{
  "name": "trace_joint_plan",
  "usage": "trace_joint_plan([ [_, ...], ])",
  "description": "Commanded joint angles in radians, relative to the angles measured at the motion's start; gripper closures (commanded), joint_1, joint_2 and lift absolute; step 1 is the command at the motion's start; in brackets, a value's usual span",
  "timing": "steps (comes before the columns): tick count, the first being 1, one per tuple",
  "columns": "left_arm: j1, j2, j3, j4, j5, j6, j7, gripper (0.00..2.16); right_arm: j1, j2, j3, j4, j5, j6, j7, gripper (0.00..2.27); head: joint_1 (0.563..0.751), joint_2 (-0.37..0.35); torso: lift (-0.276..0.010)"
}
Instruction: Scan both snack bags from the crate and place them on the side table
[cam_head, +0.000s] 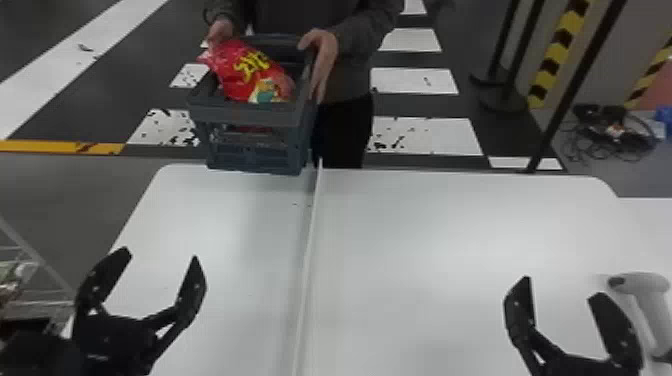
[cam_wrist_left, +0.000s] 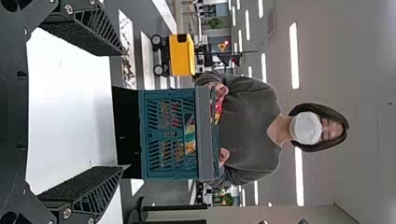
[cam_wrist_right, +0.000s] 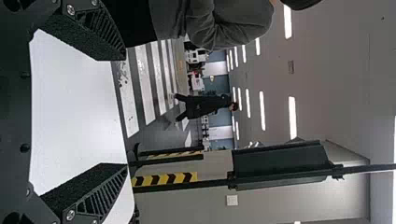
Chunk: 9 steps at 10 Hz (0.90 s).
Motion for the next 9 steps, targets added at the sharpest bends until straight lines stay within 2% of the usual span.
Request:
trace_joint_plan([
  [1,0.0,0.0,0.0,0.005,0.0,-0.003,-0.002,0.12,-0.001,0.0,0.001,0.001,0.002,0.0,0.0,0.11,0.695,0.024,-0.098],
  [9,0.004,0.0,0.002,-0.006,0.004,-0.019,-0.018,0.13,-0.003,0.002,0.002,0.008,0.0,0.0,0.0,0.11,0.695,0.021,-0.098],
])
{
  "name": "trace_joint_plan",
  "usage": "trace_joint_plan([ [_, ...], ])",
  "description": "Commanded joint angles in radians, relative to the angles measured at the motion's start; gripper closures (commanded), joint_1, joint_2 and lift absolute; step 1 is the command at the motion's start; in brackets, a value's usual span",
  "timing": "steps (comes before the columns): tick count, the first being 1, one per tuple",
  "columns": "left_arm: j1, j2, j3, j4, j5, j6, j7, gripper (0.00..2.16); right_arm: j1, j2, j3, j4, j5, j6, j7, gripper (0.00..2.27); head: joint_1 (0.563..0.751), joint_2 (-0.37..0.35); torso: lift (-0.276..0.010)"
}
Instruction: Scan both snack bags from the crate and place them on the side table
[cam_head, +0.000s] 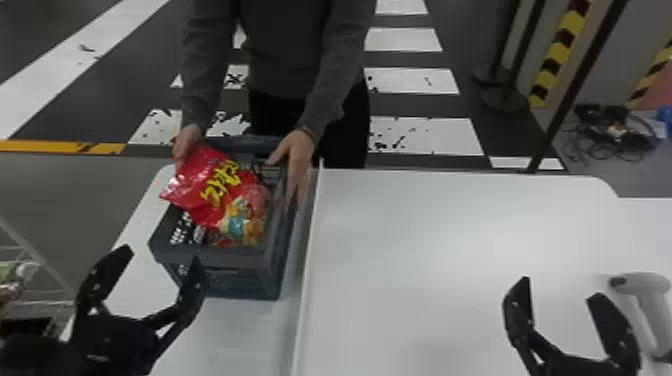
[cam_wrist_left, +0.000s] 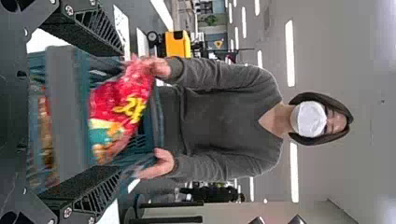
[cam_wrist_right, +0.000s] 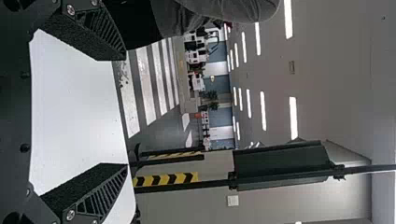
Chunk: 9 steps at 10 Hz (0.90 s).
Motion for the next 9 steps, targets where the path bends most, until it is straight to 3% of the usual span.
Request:
trace_joint_plan([
  [1,0.002,0.0,0.0,-0.005,0.001,-0.002,0.0,0.13,0.0,0.0,0.0,0.003,0.0,0.0,0.0,0.11,0.695,0.02,-0.098],
  [5,-0.015,0.002,0.033,0.012,0.037,-0.021,-0.017,0.14,0.0,0.0,0.002,0.006,0.001,0.0,0.0,0.11,0.695,0.026,-0.098],
  [9,-0.144,0.014,0.088,0.077,0.126,0.034,-0.057,0.14,0.001,0.002,0.005,0.004,0.006,0.015,0.0,0.11,0.695,0.078,-0.098],
])
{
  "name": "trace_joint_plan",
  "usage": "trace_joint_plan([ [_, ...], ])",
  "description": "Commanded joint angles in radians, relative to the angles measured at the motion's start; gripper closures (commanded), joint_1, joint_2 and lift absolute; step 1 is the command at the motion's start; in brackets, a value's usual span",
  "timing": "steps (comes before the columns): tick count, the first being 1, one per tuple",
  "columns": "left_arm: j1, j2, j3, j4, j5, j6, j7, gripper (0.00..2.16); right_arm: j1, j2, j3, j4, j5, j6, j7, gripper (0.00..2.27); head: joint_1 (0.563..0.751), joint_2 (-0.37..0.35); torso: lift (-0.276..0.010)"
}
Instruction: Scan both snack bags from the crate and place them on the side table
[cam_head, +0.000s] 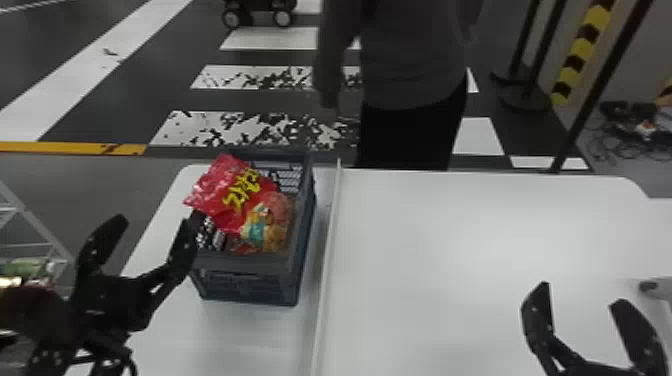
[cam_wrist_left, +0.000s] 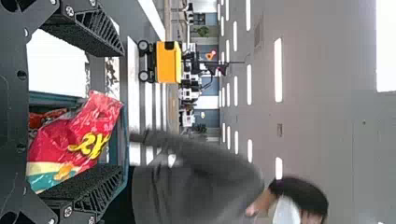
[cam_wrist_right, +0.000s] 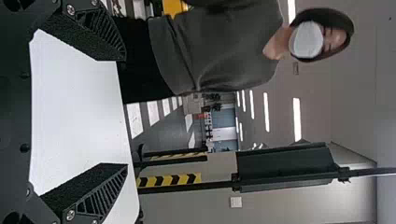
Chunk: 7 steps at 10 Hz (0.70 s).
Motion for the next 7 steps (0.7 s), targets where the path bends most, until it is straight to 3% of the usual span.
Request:
trace_joint_plan([
  [1,-0.066,0.003,0.01,0.04,0.034,0.056,-0.014,0.14,0.003,0.0,0.0,0.0,0.0,0.003,0.0,0.11,0.695,0.093,-0.098],
  [2,-0.121,0.003,0.016,0.081,0.067,0.099,-0.037,0.14,0.005,0.0,0.0,-0.002,0.006,0.006,0.0,0.11,0.695,0.099,-0.098],
  [4,-0.219,0.003,0.015,0.166,0.078,0.188,-0.043,0.14,0.007,0.0,0.0,-0.006,0.014,0.022,0.0,0.11,0.695,0.119,-0.098],
  [7,-0.328,0.003,0.009,0.247,0.087,0.298,-0.109,0.14,0.013,-0.003,0.0,-0.01,0.023,0.031,0.0,0.11,0.695,0.125,-0.098],
])
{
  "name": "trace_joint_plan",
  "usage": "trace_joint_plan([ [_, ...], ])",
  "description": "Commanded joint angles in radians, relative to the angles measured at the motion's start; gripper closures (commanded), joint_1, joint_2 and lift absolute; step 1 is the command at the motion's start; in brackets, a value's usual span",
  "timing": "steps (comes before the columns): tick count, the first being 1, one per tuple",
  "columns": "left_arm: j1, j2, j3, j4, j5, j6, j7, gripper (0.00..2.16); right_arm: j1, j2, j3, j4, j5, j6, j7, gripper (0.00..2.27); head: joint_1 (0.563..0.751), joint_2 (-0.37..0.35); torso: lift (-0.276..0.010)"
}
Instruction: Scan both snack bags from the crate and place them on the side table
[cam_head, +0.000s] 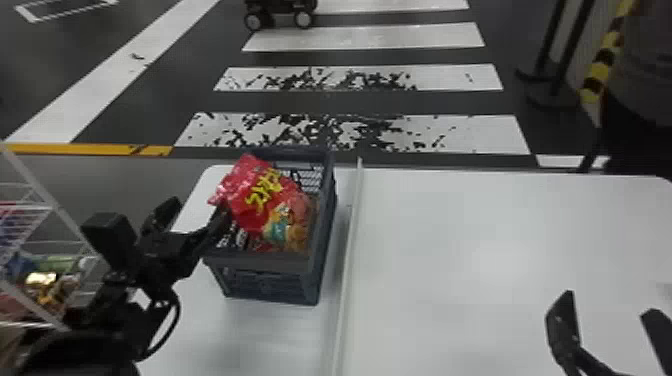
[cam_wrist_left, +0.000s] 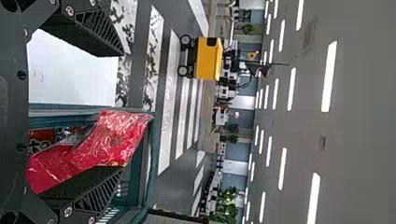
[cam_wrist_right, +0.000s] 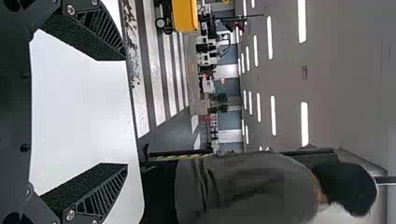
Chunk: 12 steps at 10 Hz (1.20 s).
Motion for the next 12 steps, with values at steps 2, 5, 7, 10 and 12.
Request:
trace_joint_plan([
  [2,-0.071,0.0,0.002,0.043,0.001,0.057,-0.097,0.11,0.0,0.0,0.0,0.0,-0.001,0.002,0.0,0.11,0.695,0.113,-0.098],
  [5,-0.113,0.0,-0.001,0.079,0.002,0.128,-0.137,0.1,-0.001,-0.002,-0.002,0.0,-0.003,0.002,0.0,0.11,0.695,0.086,-0.098],
  [7,-0.125,0.0,-0.001,0.089,0.004,0.128,-0.145,0.19,-0.004,-0.003,-0.003,0.0,-0.003,0.002,0.0,0.11,0.695,0.086,-0.098],
  [10,-0.143,-0.002,-0.007,0.089,0.008,0.155,-0.158,1.26,-0.006,-0.003,-0.006,0.001,-0.009,0.002,0.0,0.11,0.695,0.08,-0.098],
  [12,-0.151,-0.002,-0.016,0.088,0.004,0.229,-0.14,2.07,-0.006,-0.003,-0.008,0.001,-0.013,0.002,0.0,0.11,0.695,0.072,-0.098],
])
